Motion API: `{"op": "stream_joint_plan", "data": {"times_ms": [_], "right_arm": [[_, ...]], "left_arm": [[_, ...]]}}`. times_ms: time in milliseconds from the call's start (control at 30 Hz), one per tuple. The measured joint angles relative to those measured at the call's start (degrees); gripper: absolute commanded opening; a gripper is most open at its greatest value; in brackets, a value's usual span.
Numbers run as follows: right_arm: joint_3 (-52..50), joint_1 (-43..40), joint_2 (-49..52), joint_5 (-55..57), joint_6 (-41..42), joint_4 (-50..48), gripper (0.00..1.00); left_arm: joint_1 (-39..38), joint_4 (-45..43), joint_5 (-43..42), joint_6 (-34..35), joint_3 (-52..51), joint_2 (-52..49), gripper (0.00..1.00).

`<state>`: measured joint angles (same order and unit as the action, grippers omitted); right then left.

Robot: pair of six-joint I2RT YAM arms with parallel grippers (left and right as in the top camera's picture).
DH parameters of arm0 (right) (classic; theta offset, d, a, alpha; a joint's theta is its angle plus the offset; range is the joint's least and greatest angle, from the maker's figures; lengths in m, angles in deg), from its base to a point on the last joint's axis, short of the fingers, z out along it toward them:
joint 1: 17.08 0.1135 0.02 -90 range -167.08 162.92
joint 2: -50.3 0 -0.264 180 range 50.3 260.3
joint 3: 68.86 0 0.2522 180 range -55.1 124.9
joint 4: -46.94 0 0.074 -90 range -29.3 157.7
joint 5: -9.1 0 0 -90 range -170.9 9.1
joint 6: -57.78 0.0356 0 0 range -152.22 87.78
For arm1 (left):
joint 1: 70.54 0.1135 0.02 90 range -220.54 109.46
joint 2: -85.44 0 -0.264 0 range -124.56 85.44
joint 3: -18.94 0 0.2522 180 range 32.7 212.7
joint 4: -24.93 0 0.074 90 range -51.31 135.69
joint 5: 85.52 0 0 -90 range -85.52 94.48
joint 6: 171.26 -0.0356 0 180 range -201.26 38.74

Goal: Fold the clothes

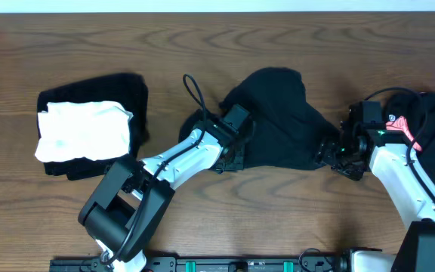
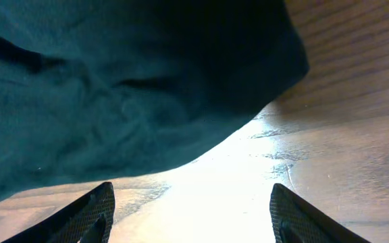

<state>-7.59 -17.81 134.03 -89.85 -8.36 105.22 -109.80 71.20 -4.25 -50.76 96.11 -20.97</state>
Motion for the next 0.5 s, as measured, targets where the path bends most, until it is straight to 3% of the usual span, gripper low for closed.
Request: {"op": "stream_joint_plan", "data": {"times_ms": [500], "right_arm": [[-0.1,-1.7,0.0,1.2,-0.5,-0.8,0.76]], "left_arm": [[0.0,3.4,0.1,0.0,0.0,0.1,0.06]]}}
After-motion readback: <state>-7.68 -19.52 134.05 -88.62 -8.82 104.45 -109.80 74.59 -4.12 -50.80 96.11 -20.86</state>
